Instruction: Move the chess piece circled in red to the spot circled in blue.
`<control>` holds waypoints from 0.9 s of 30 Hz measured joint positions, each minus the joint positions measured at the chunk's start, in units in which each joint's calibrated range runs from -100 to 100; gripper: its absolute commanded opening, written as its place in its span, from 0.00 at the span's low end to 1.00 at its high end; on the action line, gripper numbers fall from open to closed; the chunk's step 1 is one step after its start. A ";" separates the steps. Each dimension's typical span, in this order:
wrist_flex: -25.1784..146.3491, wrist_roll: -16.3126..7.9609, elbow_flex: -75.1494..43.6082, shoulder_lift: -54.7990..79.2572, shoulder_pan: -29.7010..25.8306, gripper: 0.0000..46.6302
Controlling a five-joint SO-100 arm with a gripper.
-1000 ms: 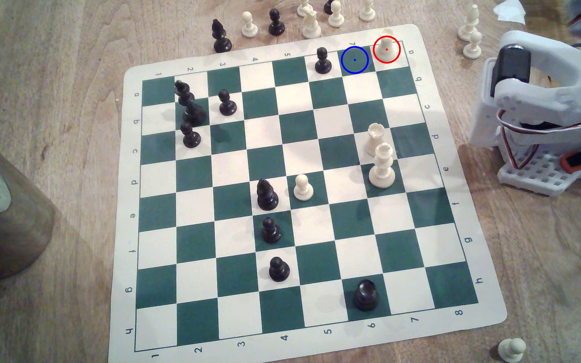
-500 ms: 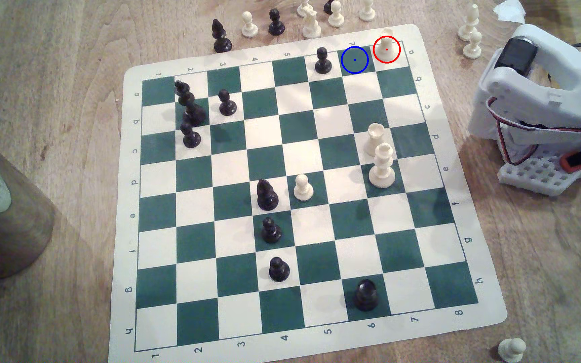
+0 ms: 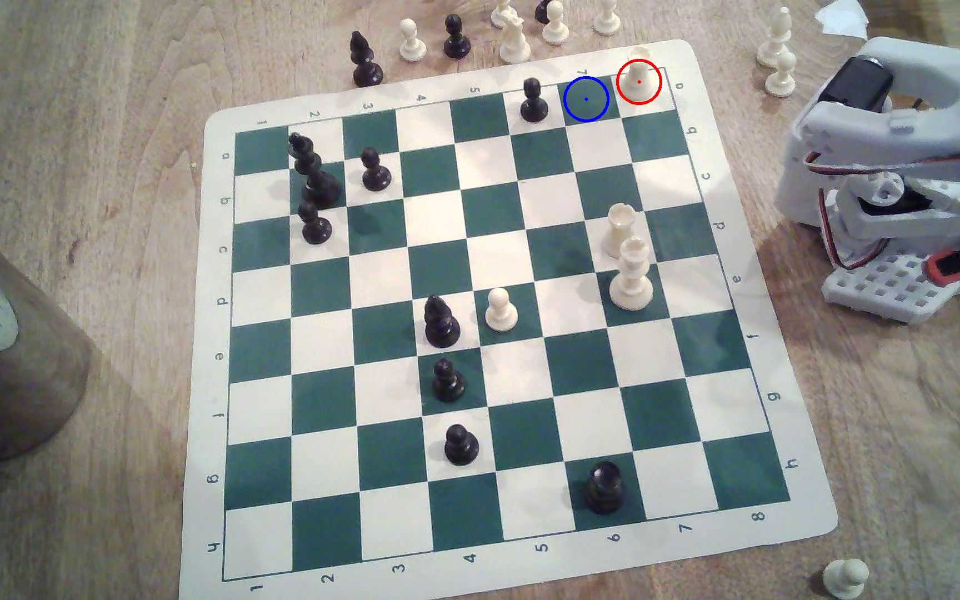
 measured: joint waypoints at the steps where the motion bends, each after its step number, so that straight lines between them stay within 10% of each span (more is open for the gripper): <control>1: 0.72 -0.29 -0.63 1.59 0.00 0.07; 7: 1.75 -3.61 -1.36 10.05 0.15 0.38; 27: -10.52 -1.07 17.44 21.03 4.06 0.32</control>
